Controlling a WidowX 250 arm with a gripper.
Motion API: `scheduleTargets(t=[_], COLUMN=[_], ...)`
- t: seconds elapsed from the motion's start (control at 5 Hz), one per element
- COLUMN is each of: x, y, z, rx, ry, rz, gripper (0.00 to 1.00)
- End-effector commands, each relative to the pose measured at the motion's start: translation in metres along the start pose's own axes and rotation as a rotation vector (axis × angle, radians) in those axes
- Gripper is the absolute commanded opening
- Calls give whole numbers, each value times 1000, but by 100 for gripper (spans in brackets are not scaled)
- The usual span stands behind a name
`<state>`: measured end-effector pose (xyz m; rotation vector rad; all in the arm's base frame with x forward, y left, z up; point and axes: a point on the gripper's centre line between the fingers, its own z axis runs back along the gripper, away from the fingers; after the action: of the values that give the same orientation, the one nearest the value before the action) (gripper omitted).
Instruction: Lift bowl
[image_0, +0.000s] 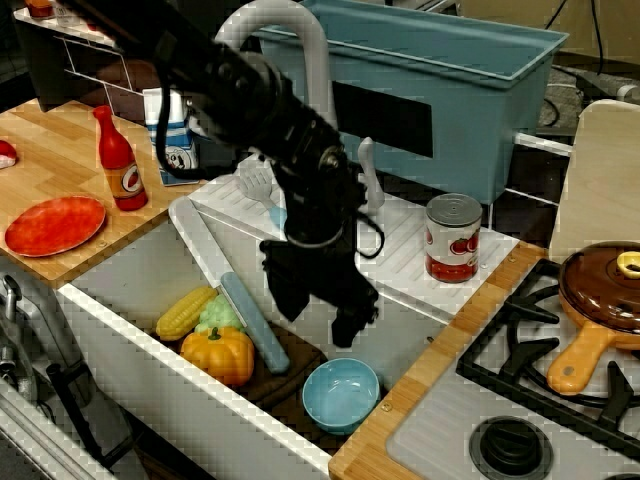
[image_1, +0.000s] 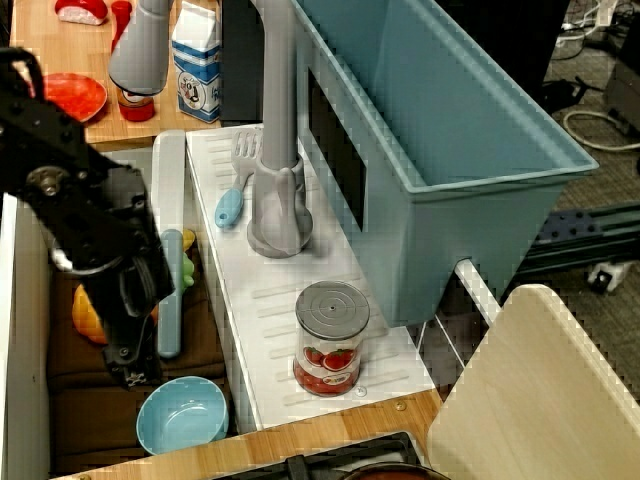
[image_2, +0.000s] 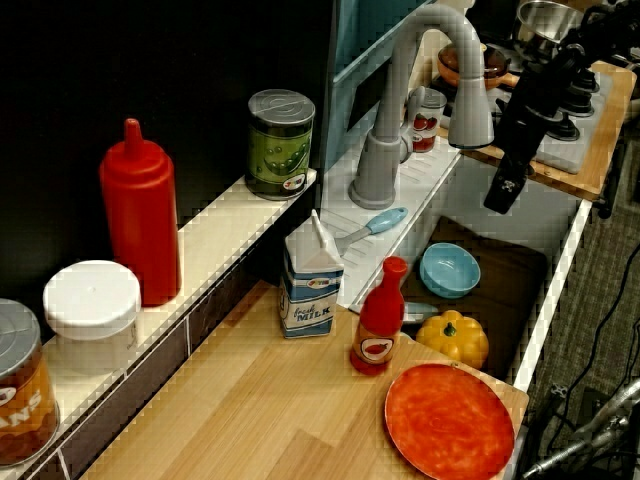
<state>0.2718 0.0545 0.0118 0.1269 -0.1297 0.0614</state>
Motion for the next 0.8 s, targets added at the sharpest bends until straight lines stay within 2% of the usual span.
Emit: scheduleTargets(t=[0.0, 0.6], x=[0, 9], y=[-5, -16], z=[-17, -60], rx=[18, 54], ry=[3, 35], rz=[3, -9], gripper=[100, 100])
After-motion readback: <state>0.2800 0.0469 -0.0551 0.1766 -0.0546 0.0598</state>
